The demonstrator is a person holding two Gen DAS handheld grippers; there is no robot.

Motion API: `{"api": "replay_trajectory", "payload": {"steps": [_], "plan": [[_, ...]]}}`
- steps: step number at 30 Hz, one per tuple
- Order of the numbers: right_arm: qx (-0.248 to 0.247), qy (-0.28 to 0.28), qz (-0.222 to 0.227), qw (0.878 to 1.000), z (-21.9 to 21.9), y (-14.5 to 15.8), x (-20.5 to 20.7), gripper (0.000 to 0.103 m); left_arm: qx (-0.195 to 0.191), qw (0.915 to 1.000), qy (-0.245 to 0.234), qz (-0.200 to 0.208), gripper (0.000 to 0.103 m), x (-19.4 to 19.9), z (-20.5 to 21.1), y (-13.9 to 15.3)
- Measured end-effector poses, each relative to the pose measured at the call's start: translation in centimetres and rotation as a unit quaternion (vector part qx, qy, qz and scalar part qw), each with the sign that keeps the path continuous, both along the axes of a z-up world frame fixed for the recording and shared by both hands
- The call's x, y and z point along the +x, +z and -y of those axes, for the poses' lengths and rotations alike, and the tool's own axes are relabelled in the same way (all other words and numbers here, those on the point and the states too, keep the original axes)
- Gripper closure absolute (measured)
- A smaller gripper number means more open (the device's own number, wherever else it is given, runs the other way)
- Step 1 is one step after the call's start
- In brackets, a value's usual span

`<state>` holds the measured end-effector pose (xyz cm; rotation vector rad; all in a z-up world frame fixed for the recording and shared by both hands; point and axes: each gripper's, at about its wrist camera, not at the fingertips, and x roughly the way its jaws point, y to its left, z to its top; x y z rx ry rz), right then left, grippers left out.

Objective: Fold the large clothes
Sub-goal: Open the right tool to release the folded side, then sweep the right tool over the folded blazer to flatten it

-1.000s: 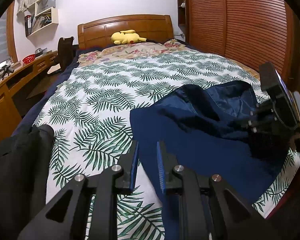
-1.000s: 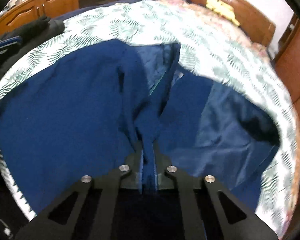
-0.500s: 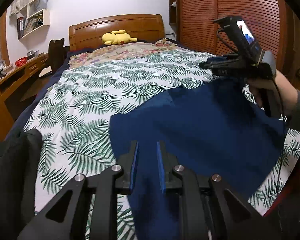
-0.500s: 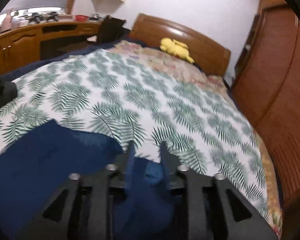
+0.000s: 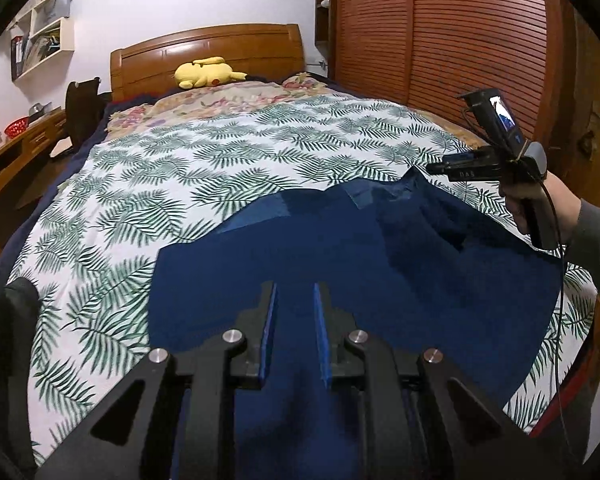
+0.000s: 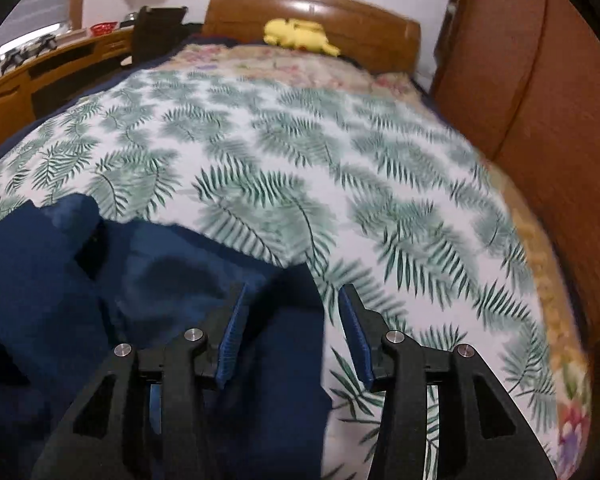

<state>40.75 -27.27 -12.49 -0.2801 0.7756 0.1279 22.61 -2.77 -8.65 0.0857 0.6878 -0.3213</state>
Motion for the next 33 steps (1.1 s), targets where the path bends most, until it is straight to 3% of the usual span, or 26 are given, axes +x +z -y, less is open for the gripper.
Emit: {"api": "replay_trajectory", "payload": {"steps": [4, 12, 13, 16, 17, 19, 21, 23, 27, 30, 32, 33], "plan": [[0.03, 0.012, -0.022, 0.999, 1.1, -1.0, 0.6, 0.057, 0.005, 0.9999, -0.008, -0.009, 0.087, 1.0, 1.5, -0.5], [0.022, -0.002, -0.083, 0.996, 1.5, -3.8, 4.8, 0.061, 0.011, 0.9995, -0.019, -0.022, 0.087, 2.2, 3.7, -1.3], [0.024, -0.002, -0.088, 0.996, 1.8, -4.0, 5.1, 0.067, 0.011, 0.9995, -0.02, -0.022, 0.087, 2.3, 3.8, -1.3], [0.051, 0.016, -0.107, 0.993, 2.4, -4.6, 5.5, 0.101, 0.012, 0.9994, -0.025, -0.024, 0.087, 2.4, 4.2, -1.3], [0.05, 0.025, -0.096, 0.994, 2.5, -4.3, 5.1, 0.102, 0.011, 0.9993, -0.026, -0.023, 0.087, 2.4, 4.3, -1.3], [0.022, 0.021, -0.007, 1.0, 2.8, -2.2, 3.2, 0.103, 0.011, 0.9993, -0.027, -0.022, 0.087, 2.5, 4.3, -1.2], [0.032, -0.013, 0.029, 0.999, 4.3, -0.5, 2.2, 0.103, 0.009, 0.9994, -0.027, -0.021, 0.087, 2.4, 4.3, -1.1], [0.005, -0.057, 0.047, 0.997, 5.8, -0.1, 1.9, 0.103, 0.008, 0.9994, -0.028, -0.02, 0.087, 2.4, 4.2, -1.0], [-0.01, -0.113, -0.051, 0.992, 9.2, -2.8, 3.6, 0.103, 0.006, 0.9994, -0.028, -0.018, 0.087, 2.3, 4.1, -0.7], [-0.019, -0.111, -0.043, 0.993, 9.4, -2.8, 2.8, 0.098, 0.003, 0.9995, -0.028, -0.014, 0.087, 2.1, 4.0, -0.4], [0.008, -0.105, -0.032, 0.994, 9.3, -1.9, 1.7, 0.08, 0.001, 0.9996, -0.027, -0.011, 0.087, 2.0, 3.9, -0.1], [0.017, -0.097, -0.024, 0.995, 8.9, -1.4, 1.3, 0.077, 0.001, 0.9996, -0.027, -0.009, 0.087, 1.9, 3.8, 0.0]]}}
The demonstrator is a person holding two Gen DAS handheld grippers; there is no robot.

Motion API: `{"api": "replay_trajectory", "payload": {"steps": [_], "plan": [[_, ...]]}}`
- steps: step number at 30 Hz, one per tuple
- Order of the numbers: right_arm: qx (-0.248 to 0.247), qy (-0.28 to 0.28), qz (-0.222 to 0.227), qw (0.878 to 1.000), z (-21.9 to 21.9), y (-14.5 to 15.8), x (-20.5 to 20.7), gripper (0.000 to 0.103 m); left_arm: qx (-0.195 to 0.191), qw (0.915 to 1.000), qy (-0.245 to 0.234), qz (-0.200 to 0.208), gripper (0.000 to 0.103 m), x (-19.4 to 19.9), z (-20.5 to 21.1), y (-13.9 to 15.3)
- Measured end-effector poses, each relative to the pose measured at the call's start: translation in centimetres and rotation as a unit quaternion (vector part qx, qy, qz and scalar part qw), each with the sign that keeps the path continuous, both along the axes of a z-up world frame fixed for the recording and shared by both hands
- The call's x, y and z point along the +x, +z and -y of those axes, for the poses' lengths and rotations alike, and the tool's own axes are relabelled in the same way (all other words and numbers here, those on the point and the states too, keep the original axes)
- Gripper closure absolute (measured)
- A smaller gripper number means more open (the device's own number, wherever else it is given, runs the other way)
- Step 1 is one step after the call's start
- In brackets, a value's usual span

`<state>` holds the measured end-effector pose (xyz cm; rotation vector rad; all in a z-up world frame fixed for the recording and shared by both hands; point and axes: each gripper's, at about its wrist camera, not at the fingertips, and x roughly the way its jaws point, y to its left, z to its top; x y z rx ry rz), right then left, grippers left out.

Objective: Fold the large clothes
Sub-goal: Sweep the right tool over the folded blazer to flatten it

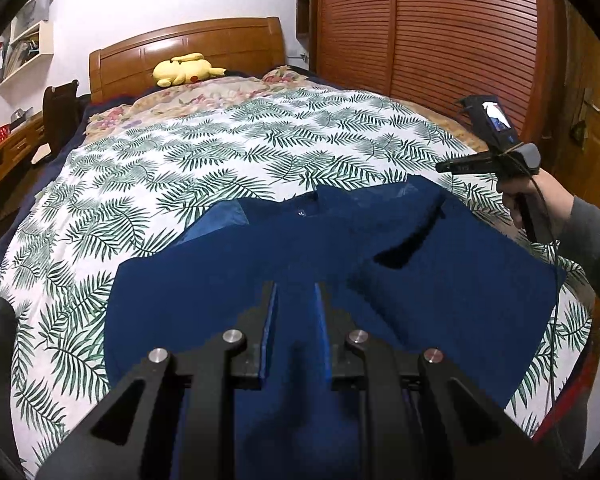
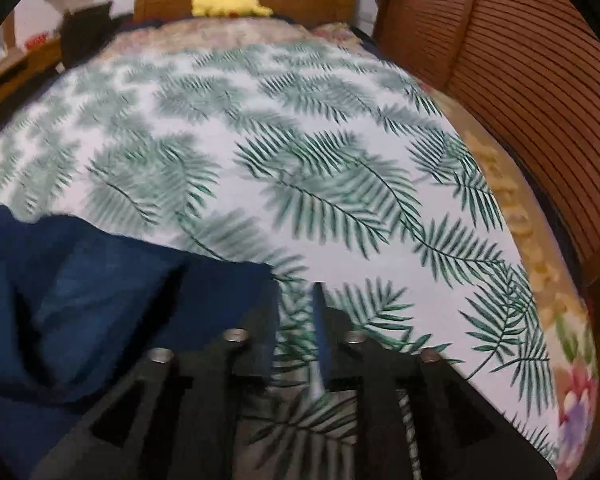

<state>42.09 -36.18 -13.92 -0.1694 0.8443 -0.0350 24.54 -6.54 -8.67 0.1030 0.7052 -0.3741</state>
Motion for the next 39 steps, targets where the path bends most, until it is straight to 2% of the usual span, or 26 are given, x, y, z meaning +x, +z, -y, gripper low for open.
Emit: {"api": "replay_trajectory", "payload": {"steps": [3, 5, 8, 10, 13, 16, 18, 19, 21, 23, 26, 29, 32, 33, 34, 35, 36, 37, 39], "plan": [[0.01, 0.046, 0.018, 0.999, -2.9, 1.5, -0.9, 0.07, -0.001, 1.0, 0.003, 0.005, 0.087, -0.3, -0.4, 0.3], [0.017, 0.075, 0.022, 0.997, -5.1, 2.1, -1.1, 0.056, -0.002, 1.0, 0.007, 0.007, 0.087, -0.3, -0.8, 0.4], [0.042, 0.12, 0.013, 0.992, -8.9, 2.5, -1.2, 0.044, -0.004, 0.9999, 0.014, 0.007, 0.087, -0.5, -1.6, 0.6], [0.056, 0.147, -0.005, 0.988, -11.6, 2.1, -1.4, 0.043, -0.005, 0.9998, 0.019, 0.007, 0.087, -0.6, -2.1, 0.5], [0.07, 0.193, -0.063, 0.977, -15.7, 0.0, -1.2, 0.043, -0.004, 0.9996, 0.025, 0.008, 0.087, -1.0, -2.8, 0.6], [0.046, 0.21, -0.106, 0.971, -18.4, -2.3, -1.2, 0.044, -0.004, 0.9995, 0.029, 0.01, 0.087, -1.5, -3.7, 0.6], [0.026, 0.22, -0.117, 0.968, -19.5, -3.3, -1.2, 0.077, -0.004, 0.9994, 0.031, 0.014, 0.087, -1.9, -4.3, 0.8], [0.019, 0.225, -0.121, 0.967, -19.9, -3.6, -1.2, 0.103, -0.005, 0.9994, 0.032, 0.015, 0.087, -2.1, -4.6, 0.9], [0.002, 0.237, -0.125, 0.964, -20.8, -3.8, -1.1, 0.103, -0.007, 0.9992, 0.034, 0.017, 0.087, -2.4, -5.1, 1.0], [-0.018, 0.249, -0.11, 0.962, -22.0, -3.3, -1.3, 0.103, -0.01, 0.999, 0.039, 0.02, 0.087, -2.7, -5.8, 1.2], [-0.041, 0.243, -0.053, 0.968, -23.4, -1.2, -1.0, 0.103, -0.014, 0.9987, 0.044, 0.023, 0.087, -2.9, -6.5, 1.5], [-0.028, 0.235, -0.021, 0.971, -23.8, 0.6, 0.2, 0.103, -0.017, 0.9985, 0.047, 0.024, 0.087, -3.1, -7.0, 1.6], [-0.004, 0.231, -0.022, 0.973, -23.8, 1.4, 1.3, 0.103, -0.016, 0.9986, 0.045, 0.023, 0.087, -3.2, -7.1, 1.5], [0.007, 0.234, -0.038, 0.971, -23.9, 1.2, 1.6, 0.1, -0.015, 0.9986, 0.045, 0.023, 0.087, -3.2, -7.2, 1.6], [0.015, 0.236, -0.05, 0.97, -24.0, 0.9, 1.8, 0.077, -0.015, 0.9986, 0.045, 0.024, 0.087, -3.2, -7.2, 1.6], [0.018, 0.233, -0.066, 0.97, -24.0, 0.5, 2.0, 0.044, -0.015, 0.9986, 0.045, 0.024, 0.087, -3.2, -7.3, 1.6], [0.013, 0.226, -0.071, 0.972, -23.9, 0.0, 2.0, 0.036, -0.016, 0.9986, 0.045, 0.024, 0.087, -3.2, -7.3, 1.6], [0.011, 0.223, -0.069, 0.972, -23.7, -0.4, 1.6, 0.033, -0.017, 0.9986, 0.044, 0.024, 0.087, -3.3, -7.3, 1.6], [0.015, 0.223, -0.088, 0.971, -22.9, -1.3, 1.3, 0.033, -0.018, 0.9986, 0.043, 0.026, 0.087, -3.4, -7.2, 1.7]]}}
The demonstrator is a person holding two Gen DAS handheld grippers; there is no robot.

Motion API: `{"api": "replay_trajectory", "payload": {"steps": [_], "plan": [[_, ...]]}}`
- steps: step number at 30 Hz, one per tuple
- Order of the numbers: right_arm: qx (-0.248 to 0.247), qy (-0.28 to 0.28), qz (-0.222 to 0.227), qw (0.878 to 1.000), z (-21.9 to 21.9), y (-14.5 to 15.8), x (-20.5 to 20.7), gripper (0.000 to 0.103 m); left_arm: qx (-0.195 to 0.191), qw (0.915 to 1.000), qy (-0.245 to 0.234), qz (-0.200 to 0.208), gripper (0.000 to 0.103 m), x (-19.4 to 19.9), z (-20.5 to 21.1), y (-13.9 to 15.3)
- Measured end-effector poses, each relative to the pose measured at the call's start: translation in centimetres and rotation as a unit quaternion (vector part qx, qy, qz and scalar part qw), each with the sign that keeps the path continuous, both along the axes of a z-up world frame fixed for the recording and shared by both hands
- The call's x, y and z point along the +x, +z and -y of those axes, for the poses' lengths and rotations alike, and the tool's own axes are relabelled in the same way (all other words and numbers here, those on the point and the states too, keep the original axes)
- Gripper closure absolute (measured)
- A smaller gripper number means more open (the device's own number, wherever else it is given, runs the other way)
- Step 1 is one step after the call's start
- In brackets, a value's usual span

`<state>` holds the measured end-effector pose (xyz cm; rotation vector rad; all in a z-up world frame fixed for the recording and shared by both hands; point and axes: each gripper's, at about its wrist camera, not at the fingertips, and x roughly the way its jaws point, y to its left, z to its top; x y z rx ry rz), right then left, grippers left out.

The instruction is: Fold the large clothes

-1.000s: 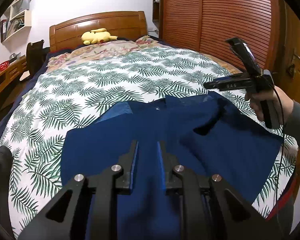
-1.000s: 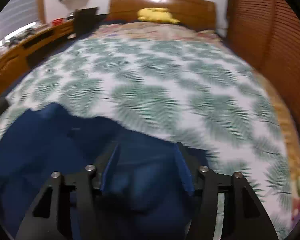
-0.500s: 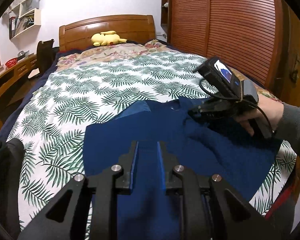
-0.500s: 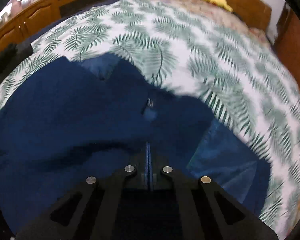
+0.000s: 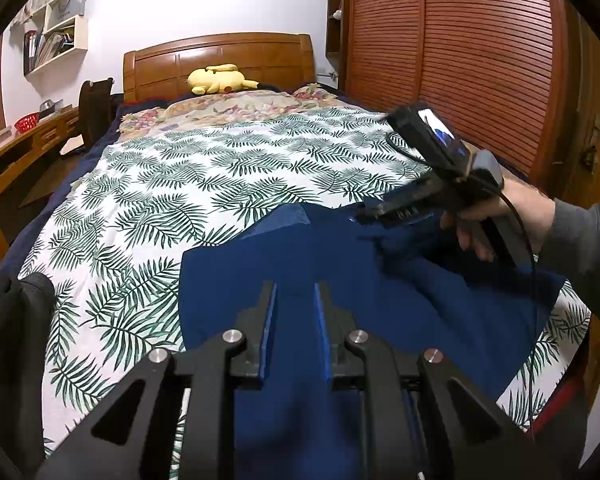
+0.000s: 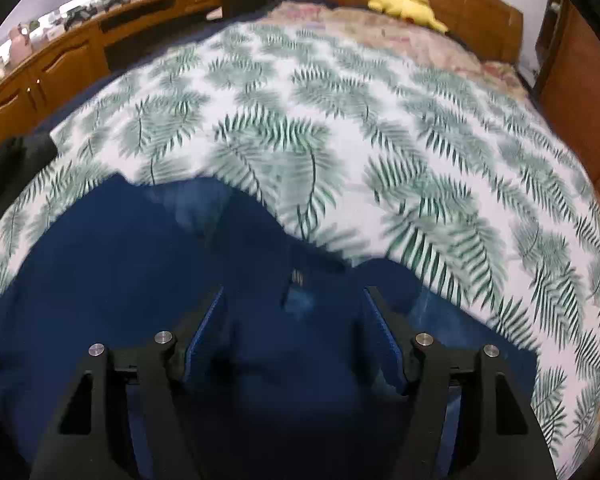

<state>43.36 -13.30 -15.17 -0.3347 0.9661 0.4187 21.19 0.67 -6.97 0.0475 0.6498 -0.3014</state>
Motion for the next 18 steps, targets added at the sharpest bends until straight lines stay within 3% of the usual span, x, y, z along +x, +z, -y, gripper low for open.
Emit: {"api": "replay_trajectory", "payload": {"steps": [6, 7, 8, 9, 10, 12, 18], "plan": [[0.01, -0.001, -0.083, 0.996, 2.4, -2.8, -0.5, 0.033, 0.003, 1.0, -0.006, -0.002, 0.087, 0.2, 0.6, 0.0], [0.005, 0.003, -0.092, 0.996, 2.5, -3.3, -0.6, 0.039, 0.003, 1.0, -0.007, -0.002, 0.087, 0.2, 0.7, 0.0], [0.0, 0.011, -0.093, 0.996, 2.4, -3.7, -0.9, 0.063, 0.004, 1.0, -0.007, -0.003, 0.087, 0.3, 0.8, -0.1], [-0.017, 0.028, -0.084, 0.996, 1.9, -3.9, -1.4, 0.076, 0.005, 1.0, -0.007, -0.003, 0.087, 0.3, 0.9, -0.1], [-0.043, 0.034, -0.064, 0.996, 1.4, -3.8, -1.7, 0.096, 0.006, 0.9999, -0.007, -0.005, 0.087, 0.4, 0.9, -0.2], [-0.051, 0.035, -0.047, 0.997, 0.9, -3.3, -1.9, 0.099, 0.007, 0.9999, -0.006, -0.006, 0.087, 0.5, 0.9, -0.4], [-0.051, 0.052, 0.062, 0.995, -2.9, 0.2, -1.3, 0.1, 0.013, 0.9998, -0.005, -0.012, 0.087, 0.9, 1.1, -0.9]]}}
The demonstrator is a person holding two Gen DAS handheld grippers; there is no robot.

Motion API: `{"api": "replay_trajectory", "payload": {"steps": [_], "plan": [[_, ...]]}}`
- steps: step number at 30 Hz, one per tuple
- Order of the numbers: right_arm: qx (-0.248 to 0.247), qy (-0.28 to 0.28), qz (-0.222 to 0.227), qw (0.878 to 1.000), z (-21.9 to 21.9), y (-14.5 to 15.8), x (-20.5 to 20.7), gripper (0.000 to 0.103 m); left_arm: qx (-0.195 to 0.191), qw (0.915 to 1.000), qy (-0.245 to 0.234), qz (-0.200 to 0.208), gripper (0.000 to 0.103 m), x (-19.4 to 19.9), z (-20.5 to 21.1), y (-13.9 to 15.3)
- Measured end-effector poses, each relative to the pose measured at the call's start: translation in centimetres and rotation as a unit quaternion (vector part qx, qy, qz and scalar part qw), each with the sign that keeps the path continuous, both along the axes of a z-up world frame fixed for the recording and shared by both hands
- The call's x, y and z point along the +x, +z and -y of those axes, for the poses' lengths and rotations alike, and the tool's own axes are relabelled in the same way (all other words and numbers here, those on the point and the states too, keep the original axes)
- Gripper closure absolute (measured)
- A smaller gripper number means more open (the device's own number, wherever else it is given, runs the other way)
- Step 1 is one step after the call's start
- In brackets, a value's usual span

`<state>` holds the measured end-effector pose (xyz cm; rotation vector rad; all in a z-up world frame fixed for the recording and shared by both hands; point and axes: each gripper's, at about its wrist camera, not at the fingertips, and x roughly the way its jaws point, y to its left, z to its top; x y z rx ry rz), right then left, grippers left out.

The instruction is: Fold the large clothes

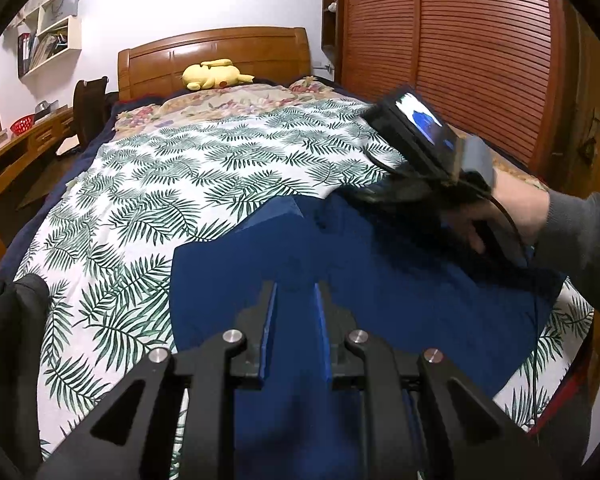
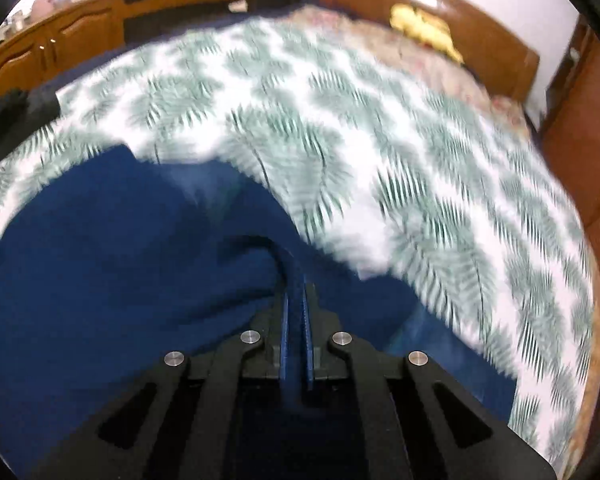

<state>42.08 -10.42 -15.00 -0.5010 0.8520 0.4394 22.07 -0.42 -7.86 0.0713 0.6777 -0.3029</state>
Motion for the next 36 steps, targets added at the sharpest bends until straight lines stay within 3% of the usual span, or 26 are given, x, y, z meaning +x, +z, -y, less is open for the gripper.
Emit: {"api": "replay_trajectory", "payload": {"steps": [3, 6, 7, 8, 14, 18, 21, 26, 33, 36], "plan": [[-0.002, 0.006, 0.021, 1.0, -2.1, 0.3, 0.8, 0.099, 0.006, 1.0, -0.002, -0.006, 0.087, 0.2, 0.3, -0.4], [0.015, -0.018, 0.019, 1.0, -1.5, 1.0, 2.1, 0.069, 0.008, 0.9999, -0.005, -0.007, 0.087, 0.1, 0.5, -0.5], [0.022, -0.034, 0.022, 0.999, -0.8, 1.5, 2.3, 0.049, 0.008, 0.9999, -0.006, -0.007, 0.087, 0.1, 0.5, -0.5], [0.036, -0.054, 0.027, 0.998, 0.8, 2.3, 2.6, 0.045, 0.007, 0.9999, -0.007, -0.007, 0.087, 0.1, 0.5, -0.5], [0.052, -0.138, 0.039, 0.988, 10.5, 4.7, 1.3, 0.044, -0.001, 0.9997, -0.021, -0.008, 0.087, 0.0, 0.7, -0.2], [0.036, -0.178, 0.021, 0.983, 16.6, 3.5, -1.3, 0.044, 0.003, 0.9995, -0.03, -0.007, 0.087, -0.2, 1.2, -0.3], [0.058, -0.204, 0.006, 0.977, 20.0, 2.4, -4.2, 0.044, 0.004, 0.9995, -0.028, -0.009, 0.087, -0.5, 1.5, -0.5], [0.086, -0.186, -0.003, 0.979, 21.1, 1.7, -9.5, 0.044, 0.015, 0.9995, -0.02, -0.02, 0.086, -1.9, 1.7, -1.7], [0.114, -0.127, -0.011, 0.985, 19.4, 1.5, -15.9, 0.044, 0.048, 0.9979, 0.028, -0.034, 0.086, -5.5, 1.6, -3.5], [0.125, -0.103, -0.024, 0.987, 18.5, 0.9, -18.1, 0.044, 0.029, 0.997, 0.049, -0.052, 0.086, -7.3, 0.8, -3.8]]}}
